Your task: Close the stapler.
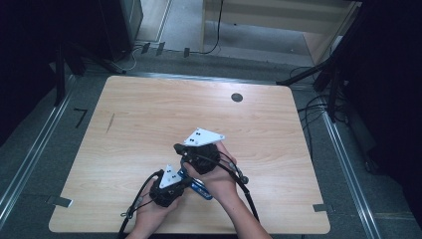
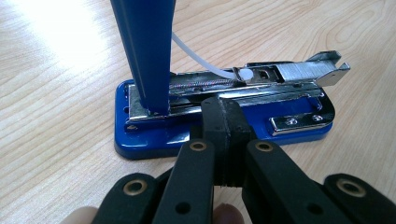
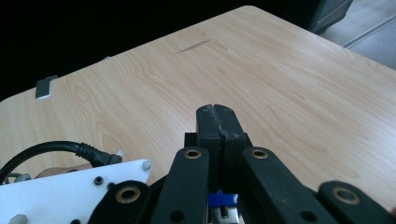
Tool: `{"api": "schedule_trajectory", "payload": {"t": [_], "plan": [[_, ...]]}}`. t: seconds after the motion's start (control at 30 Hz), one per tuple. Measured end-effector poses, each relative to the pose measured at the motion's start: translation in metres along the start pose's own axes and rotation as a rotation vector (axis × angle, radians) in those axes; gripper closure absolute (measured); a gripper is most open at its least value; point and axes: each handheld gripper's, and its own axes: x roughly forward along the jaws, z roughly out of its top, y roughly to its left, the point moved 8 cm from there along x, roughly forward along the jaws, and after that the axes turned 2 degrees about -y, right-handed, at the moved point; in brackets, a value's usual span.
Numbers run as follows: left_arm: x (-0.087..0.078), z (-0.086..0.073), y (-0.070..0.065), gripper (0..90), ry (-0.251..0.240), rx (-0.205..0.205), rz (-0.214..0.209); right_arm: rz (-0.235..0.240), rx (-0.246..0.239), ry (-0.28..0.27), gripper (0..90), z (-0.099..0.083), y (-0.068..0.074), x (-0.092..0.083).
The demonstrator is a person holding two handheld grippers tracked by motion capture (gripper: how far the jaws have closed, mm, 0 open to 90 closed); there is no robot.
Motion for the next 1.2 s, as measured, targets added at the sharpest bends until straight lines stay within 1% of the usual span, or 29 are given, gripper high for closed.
{"api": "schedule_trajectory", "payload": {"t": [0.2, 0.3, 0.63, 0.83, 0.93, 1.1, 1.2], "plan": [[0.0, 0.0, 0.0, 90.0, 0.0, -0.002, 0.0, 0.004, 0.001, 0.004, 90.0, -0.005, 0.003, -0.002], [0.0, 0.0, 0.0, 90.0, -0.001, -0.001, 0.0, 0.006, -0.008, 0.003, 90.0, -0.007, 0.003, -0.004], [0.0, 0.0, 0.0, 90.0, -0.003, -0.005, -0.002, -0.003, 0.0, 0.009, 90.0, -0.013, -0.001, -0.01], [0.0, 0.0, 0.0, 90.0, 0.001, 0.001, 0.001, -0.008, 0.001, 0.007, 90.0, -0.016, -0.003, -0.016], [0.0, 0.0, 0.0, 90.0, 0.001, 0.001, 0.001, -0.001, 0.013, 0.004, 90.0, -0.017, -0.004, -0.016], [0.0, 0.0, 0.0, 90.0, 0.0, -0.001, 0.0, -0.008, 0.017, -0.008, 90.0, -0.01, -0.007, -0.012], [0.0, 0.0, 0.0, 90.0, 0.0, -0.001, 0.001, -0.006, 0.003, 0.013, 90.0, -0.01, -0.007, -0.004]]}}
